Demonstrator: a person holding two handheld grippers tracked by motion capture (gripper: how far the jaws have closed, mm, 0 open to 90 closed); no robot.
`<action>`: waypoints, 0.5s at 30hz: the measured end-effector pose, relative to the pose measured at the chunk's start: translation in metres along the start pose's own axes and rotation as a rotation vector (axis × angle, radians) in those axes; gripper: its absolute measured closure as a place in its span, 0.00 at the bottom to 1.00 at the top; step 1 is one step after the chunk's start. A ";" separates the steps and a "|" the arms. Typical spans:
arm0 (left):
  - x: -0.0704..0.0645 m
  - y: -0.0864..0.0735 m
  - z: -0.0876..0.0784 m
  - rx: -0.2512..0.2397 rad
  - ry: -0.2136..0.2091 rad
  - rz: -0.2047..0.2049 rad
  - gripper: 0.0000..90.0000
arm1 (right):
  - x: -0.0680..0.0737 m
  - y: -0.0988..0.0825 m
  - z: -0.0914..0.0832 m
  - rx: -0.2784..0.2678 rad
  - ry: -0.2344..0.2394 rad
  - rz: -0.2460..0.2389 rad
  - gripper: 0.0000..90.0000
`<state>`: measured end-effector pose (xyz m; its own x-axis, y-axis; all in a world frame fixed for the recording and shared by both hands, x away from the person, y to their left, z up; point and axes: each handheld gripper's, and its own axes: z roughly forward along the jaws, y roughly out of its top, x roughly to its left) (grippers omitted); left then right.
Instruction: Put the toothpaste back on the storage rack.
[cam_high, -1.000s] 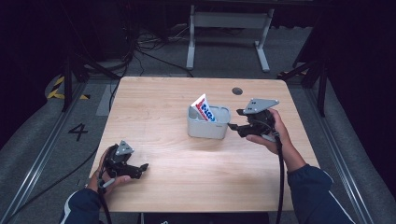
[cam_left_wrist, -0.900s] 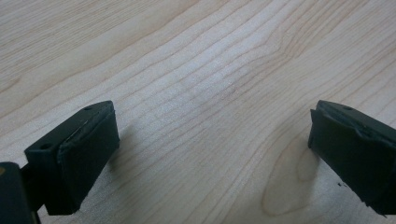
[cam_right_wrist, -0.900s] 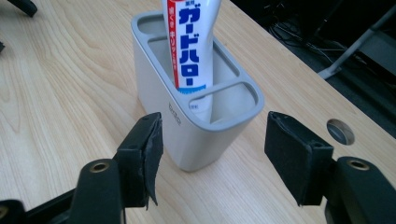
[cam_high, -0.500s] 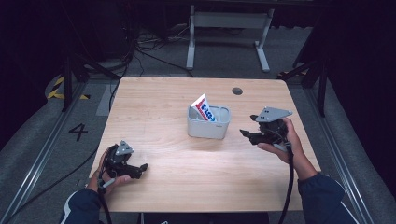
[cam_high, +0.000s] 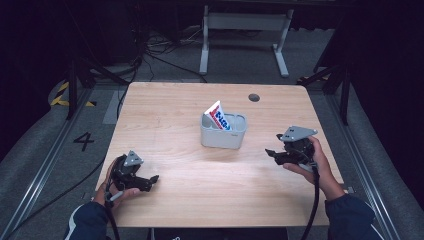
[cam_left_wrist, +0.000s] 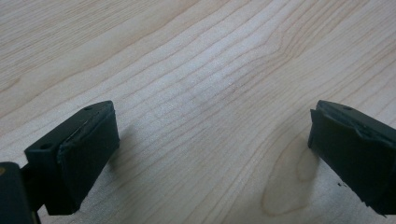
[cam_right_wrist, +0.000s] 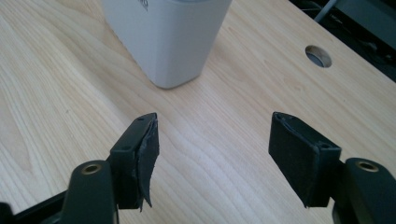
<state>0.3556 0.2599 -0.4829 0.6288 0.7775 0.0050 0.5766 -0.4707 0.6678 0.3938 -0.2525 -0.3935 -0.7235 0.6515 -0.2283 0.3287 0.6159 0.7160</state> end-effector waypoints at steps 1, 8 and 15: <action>0.000 0.000 0.000 0.000 0.000 0.000 0.03 | 0.000 -0.004 0.000 0.001 0.003 0.005 0.38; 0.000 0.000 0.000 0.002 -0.001 -0.004 0.03 | -0.003 -0.032 0.001 0.022 0.005 0.037 0.37; 0.000 0.000 0.000 0.000 0.002 0.001 0.03 | -0.004 -0.059 -0.001 0.043 0.013 0.077 0.36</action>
<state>0.3557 0.2600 -0.4828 0.6282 0.7780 0.0072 0.5762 -0.4715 0.6677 0.3764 -0.2916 -0.4342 -0.7030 0.6918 -0.1651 0.4091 0.5833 0.7017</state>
